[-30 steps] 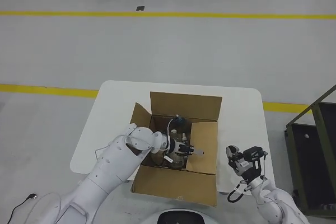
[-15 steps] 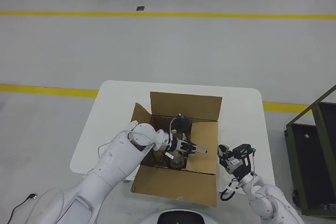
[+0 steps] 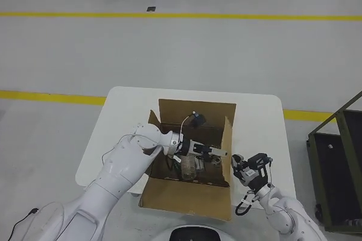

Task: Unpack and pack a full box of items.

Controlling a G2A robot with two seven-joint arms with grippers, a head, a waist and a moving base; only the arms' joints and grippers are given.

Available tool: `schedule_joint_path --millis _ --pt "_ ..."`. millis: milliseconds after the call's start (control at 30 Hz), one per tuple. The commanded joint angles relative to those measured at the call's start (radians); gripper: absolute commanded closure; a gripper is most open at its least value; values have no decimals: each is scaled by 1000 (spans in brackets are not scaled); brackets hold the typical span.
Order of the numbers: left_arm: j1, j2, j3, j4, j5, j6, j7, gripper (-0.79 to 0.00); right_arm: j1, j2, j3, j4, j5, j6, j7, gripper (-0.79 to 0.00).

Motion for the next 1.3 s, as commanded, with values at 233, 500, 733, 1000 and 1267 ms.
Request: schedule_joint_path --millis 233,500,733,1000,1267 --pt "-18 -14 32 -87 -3 19 8 -785 -47 4 61 -55 23 48 -38 0" --pt "-87 -74 154 -64 65 8 122 -785 -166 12 235 -170 119 126 -89 0" --pt "-142 -145 268 18 115 -10 211 -785 -262 13 362 -259 226 141 -111 0" --pt "-174 -215 365 146 222 -2 286 -785 -329 10 445 -319 295 123 -112 -55" --pt "-195 -249 376 206 267 -31 305 -785 -340 6 455 -345 308 105 -94 -77"
